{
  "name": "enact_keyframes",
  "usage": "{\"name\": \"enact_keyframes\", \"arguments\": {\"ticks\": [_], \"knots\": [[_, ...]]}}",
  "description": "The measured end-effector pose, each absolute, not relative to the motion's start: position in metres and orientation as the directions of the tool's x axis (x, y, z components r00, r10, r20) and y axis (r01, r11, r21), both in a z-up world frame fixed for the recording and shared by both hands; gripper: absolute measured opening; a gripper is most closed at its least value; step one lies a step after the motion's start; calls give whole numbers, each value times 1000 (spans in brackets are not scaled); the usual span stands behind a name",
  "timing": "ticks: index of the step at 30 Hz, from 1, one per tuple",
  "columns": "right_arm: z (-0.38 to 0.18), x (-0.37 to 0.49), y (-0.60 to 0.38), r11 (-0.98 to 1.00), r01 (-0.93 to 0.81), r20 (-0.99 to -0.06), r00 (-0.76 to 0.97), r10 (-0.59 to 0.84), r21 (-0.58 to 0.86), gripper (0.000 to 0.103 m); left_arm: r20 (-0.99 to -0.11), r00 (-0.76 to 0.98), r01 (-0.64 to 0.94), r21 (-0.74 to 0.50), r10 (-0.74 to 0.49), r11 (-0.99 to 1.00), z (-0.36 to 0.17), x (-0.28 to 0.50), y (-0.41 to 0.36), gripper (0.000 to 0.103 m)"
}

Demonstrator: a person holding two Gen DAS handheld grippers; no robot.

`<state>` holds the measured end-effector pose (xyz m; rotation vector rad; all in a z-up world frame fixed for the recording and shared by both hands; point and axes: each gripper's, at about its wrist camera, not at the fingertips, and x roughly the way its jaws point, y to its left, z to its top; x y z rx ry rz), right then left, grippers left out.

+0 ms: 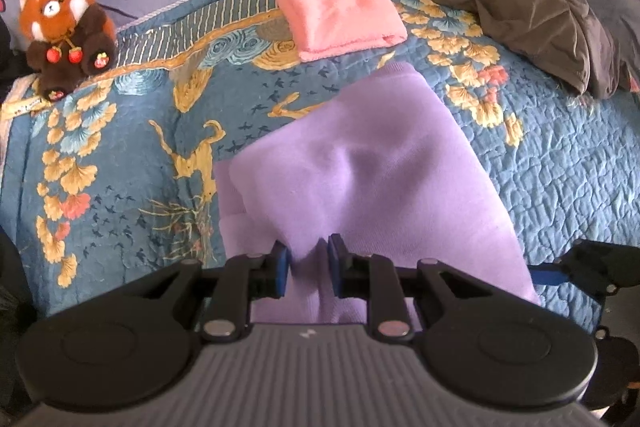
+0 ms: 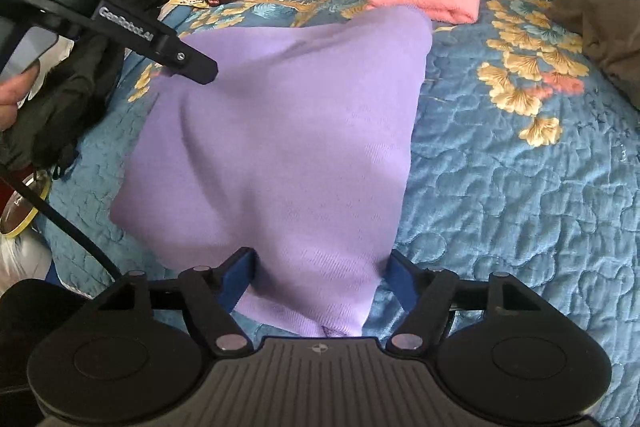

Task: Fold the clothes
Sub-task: 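Release the folded sweatshirt with the left gripper and withdraw both tools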

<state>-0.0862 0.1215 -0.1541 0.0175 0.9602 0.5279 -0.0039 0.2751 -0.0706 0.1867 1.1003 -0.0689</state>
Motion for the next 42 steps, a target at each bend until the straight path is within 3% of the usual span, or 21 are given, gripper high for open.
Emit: {"name": "enact_keyframes", "arguments": {"ticks": [8, 16, 20, 25, 28, 30, 32, 34, 39, 42], "knots": [[-109, -97, 125, 856, -491, -668, 583, 462, 163, 62, -882, 465, 170, 175, 77, 970, -74, -6, 263, 22], [-133, -84, 162, 819, -569, -741, 519, 425, 72, 70, -889, 455, 154, 136, 52, 979, -79, -7, 270, 23], [-137, -87, 169, 805, -594, -749, 529, 398, 8, 73, -888, 458, 141, 113, 36, 984, -75, -4, 279, 28], [-141, -84, 165, 817, -576, -747, 526, 406, 38, 76, -860, 493, 52, 182, 133, 982, -53, -3, 306, 27], [-138, -84, 162, 823, -562, -738, 521, 428, 81, 78, -859, 506, -21, 83, 82, 996, -35, -12, 336, 27], [-133, -84, 156, 832, -539, -721, 523, 455, 134, 75, -844, 530, -23, 80, 80, 997, -26, -25, 339, 27], [-123, -83, 143, 839, -499, -690, 530, 493, 216, 62, -839, 543, 7, 49, 37, 999, -22, -37, 334, 27], [-113, -85, 131, 849, -466, -664, 556, 500, 250, 62, -836, 547, 67, -7, -43, 998, -25, -47, 323, 27], [-98, -88, 121, 868, -453, -645, 606, 465, 200, 62, -886, 455, 140, -24, -86, 990, -67, -51, 285, 28], [-93, -85, 119, 866, -457, -636, 611, 471, 202, 62, -920, 390, 88, -1, -35, 996, -104, -49, 286, 40]]}}
